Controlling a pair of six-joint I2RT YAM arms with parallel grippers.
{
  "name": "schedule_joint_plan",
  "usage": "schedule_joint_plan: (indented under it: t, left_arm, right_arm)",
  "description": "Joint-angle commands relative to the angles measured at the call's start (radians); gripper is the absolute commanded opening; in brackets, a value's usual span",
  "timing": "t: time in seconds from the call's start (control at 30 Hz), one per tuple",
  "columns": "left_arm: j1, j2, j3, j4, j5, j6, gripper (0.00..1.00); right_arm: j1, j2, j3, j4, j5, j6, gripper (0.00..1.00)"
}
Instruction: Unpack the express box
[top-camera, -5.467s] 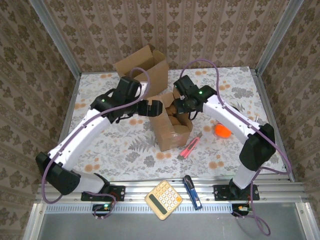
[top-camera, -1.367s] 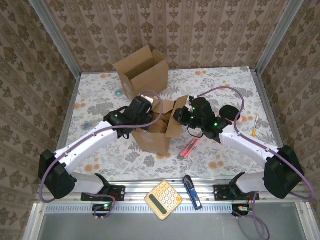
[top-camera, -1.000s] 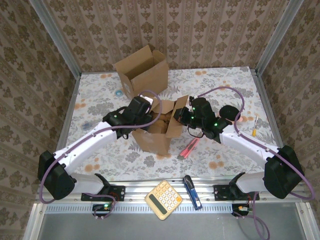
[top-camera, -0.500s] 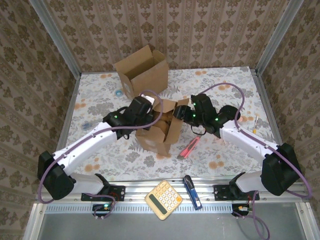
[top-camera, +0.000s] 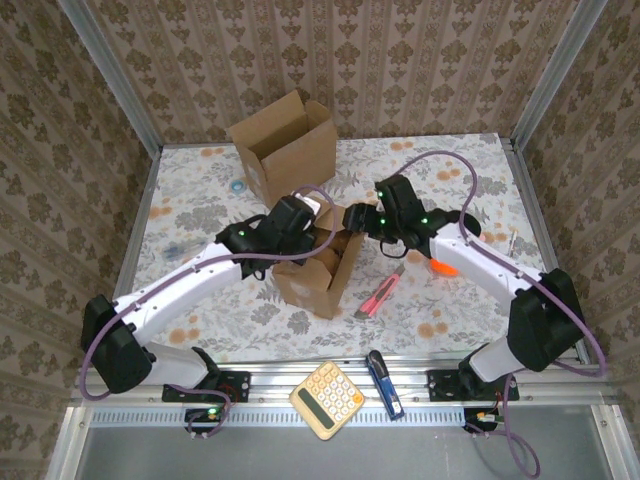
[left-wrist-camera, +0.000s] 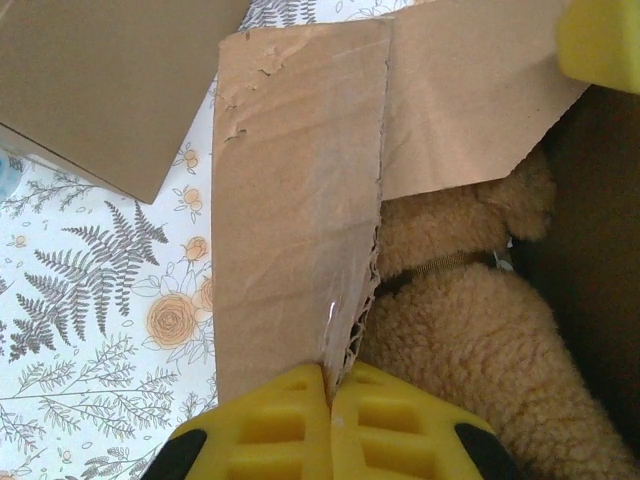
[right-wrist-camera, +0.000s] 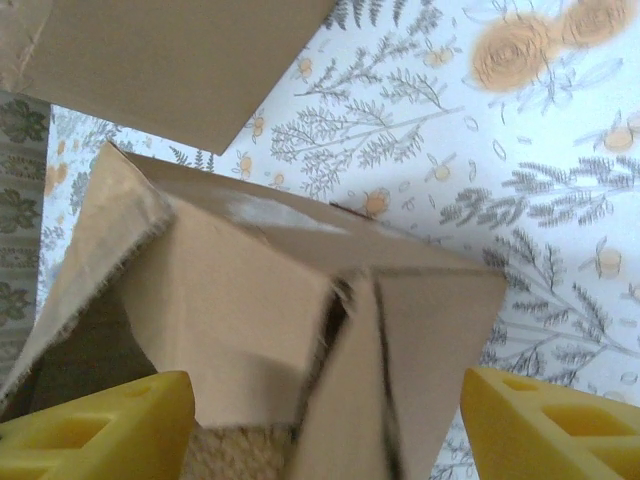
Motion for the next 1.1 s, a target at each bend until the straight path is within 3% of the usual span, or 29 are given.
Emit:
schedule_joint_plan:
  t: [0.0,0.27,0.6,0.87,1.07]
  left_arm:
    - [-0.028,0.013,0.026,-0.033,0.066,0.043,0.0]
    - [-0.033,0.021,0.031,-0.039,0.044,0.04,0.0]
    - [-0.025,0.078,0.09,-0.095,-0.008,0.01,0.0]
    - [-0.023,0.134,0.155,-0.202,-0.08,-0.081,0.0]
    - [-0.022,0.136,0.178,-0.22,-0.073,-0.109,0.0]
  right_arm:
    - [-0.017,0.061,0.066,-0.076,0.002,-0.12,0.72]
    - [-0.038,0.112,0.1,-0.069,-0.052,-0.156,0.71]
    - [-0.044,0.033,-0.003,-0.012,-0.134,-0.182,0.72]
    - [-0.061,-0.014,0.08,-0.135,-0.187,-0.2,0.8]
    - [-0.061,-0.029,0.083,-0.181,-0.214,-0.178,0.8]
